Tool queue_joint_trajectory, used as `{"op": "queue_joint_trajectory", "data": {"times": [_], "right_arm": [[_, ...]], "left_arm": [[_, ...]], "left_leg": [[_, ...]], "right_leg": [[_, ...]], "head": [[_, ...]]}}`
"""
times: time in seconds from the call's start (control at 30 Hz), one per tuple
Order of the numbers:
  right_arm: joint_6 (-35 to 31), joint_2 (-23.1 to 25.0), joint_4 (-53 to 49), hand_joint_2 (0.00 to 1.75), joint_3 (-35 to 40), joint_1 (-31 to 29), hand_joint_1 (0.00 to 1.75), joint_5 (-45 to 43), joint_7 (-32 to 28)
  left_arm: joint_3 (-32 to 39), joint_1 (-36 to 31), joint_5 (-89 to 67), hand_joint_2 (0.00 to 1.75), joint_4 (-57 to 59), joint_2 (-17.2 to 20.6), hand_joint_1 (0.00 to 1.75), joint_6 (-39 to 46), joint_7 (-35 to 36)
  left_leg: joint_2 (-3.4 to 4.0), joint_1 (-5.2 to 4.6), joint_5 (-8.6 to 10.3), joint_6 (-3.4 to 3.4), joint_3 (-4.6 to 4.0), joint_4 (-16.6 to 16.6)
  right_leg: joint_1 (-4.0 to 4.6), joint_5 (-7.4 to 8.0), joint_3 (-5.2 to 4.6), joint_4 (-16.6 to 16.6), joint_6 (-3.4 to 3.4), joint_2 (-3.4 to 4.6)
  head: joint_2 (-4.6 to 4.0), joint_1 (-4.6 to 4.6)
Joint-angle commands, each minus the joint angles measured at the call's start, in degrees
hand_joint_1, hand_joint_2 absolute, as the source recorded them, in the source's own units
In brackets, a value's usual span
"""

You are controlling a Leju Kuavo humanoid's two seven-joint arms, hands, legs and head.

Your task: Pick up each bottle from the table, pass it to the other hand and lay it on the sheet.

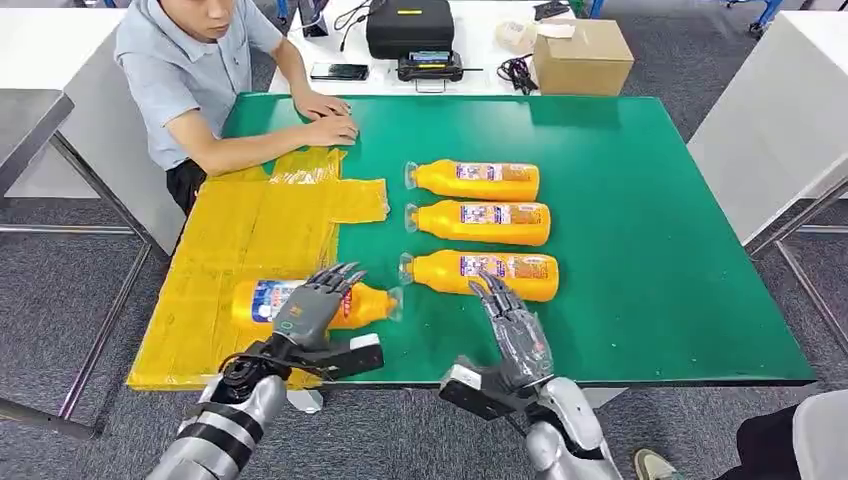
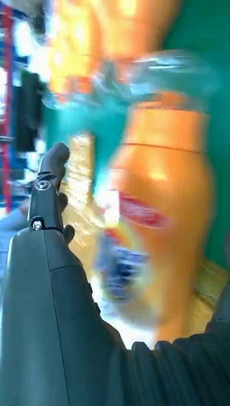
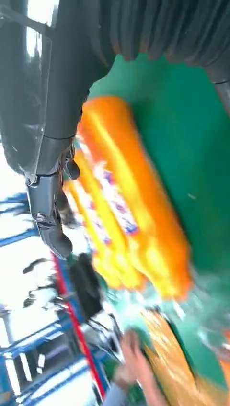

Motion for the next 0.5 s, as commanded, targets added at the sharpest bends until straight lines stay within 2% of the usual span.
{"op": "queue_joint_trajectory", "data": {"times": [0.03,0.17,0.33,0.4,0.47,0.5], "right_arm": [[-1.7,-5.0,-6.7,1.75,2.4,-1.2,0.00,9.9,6.5],[0.7,-5.1,-4.6,1.75,2.2,-3.9,0.00,7.0,5.9],[2.3,-4.4,-2.6,1.75,1.8,-5.4,0.00,4.2,4.3],[0.9,-5.2,-2.0,1.75,1.6,-5.6,0.00,8.1,7.1],[2.9,-6.6,-0.2,1.75,0.6,-6.6,0.00,12.7,12.2],[2.7,-7.5,1.5,1.75,-0.2,-7.5,0.00,12.2,11.8]], "left_arm": [[-7.4,11.2,-2.2,1.75,-21.6,-1.2,0.00,5.2,-0.1],[-7.5,11.2,-1.9,1.75,-20.9,-2.2,0.00,6.3,-0.5],[-7.7,10.8,-1.9,1.75,-19.9,-2.9,0.00,8.0,-1.2],[-8.2,11.6,0.3,1.75,-22.3,-3.0,0.00,7.6,-2.6],[-8.3,13.3,4.7,1.75,-25.6,-3.2,0.00,5.4,-4.4],[-8.3,14.2,5.7,1.75,-27.4,-3.2,0.00,4.9,-4.8]], "left_leg": [[0.09,0.07,-0.22,-0.09,0.14,0.1],[0.26,0.08,-0.24,-0.10,0.04,0.1],[0.15,0.10,-0.15,-0.08,0.00,0.0],[0.20,0.13,-0.18,-0.09,0.04,0.0],[0.08,0.09,-0.11,-0.04,-0.03,0.0],[0.06,0.07,-0.09,0.00,-0.06,0.0]], "right_leg": [[0.08,-0.18,0.13,0.0,-0.13,0.01],[0.09,-0.11,-0.01,0.1,-0.14,0.23],[0.11,-0.07,-0.01,0.0,-0.14,0.13],[0.14,-0.08,0.04,0.0,-0.16,0.16],[0.09,-0.07,-0.03,0.0,-0.10,0.05],[0.08,-0.06,-0.04,0.0,-0.07,0.04]], "head": [[0.00,0.02],[0.00,0.00],[0.00,0.02],[0.00,0.00],[0.00,0.02],[0.00,0.02]]}}
